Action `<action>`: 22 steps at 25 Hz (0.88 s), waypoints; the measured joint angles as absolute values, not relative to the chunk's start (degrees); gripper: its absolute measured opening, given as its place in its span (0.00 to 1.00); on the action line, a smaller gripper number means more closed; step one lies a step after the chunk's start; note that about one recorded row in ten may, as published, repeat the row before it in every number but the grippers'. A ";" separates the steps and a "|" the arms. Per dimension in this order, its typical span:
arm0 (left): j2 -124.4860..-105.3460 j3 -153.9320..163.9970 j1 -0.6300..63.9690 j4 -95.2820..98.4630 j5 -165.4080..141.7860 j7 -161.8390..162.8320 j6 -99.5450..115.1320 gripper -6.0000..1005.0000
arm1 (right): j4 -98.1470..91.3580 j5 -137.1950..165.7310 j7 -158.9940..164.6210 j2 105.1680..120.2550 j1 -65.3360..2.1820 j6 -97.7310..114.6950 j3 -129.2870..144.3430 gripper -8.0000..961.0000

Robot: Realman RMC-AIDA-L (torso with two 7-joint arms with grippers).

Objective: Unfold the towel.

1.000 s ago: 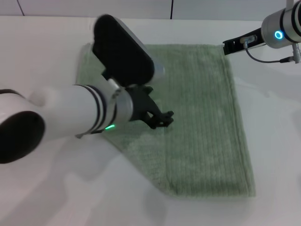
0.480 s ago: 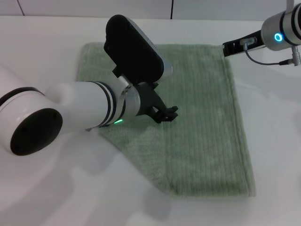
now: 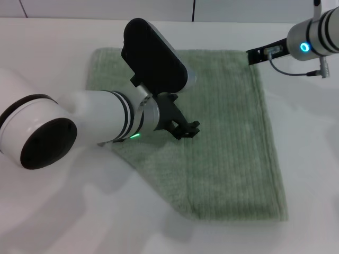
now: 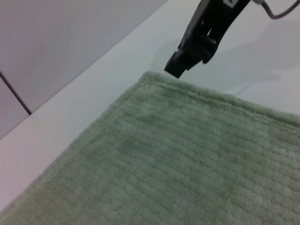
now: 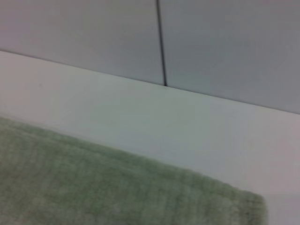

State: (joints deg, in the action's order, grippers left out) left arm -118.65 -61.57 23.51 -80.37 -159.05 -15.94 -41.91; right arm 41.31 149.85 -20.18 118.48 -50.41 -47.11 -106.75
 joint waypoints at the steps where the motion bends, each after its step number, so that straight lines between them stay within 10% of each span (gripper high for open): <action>1: -118.66 -61.56 23.71 -80.12 -159.05 -15.90 -41.92 0.78 | 41.17 149.35 -20.19 118.49 -50.37 -46.69 -106.21 0.01; 22: -118.83 -60.99 27.96 -73.98 -158.90 -12.13 -41.79 0.78 | 38.16 148.88 -20.35 118.64 -50.48 -43.76 -104.41 0.01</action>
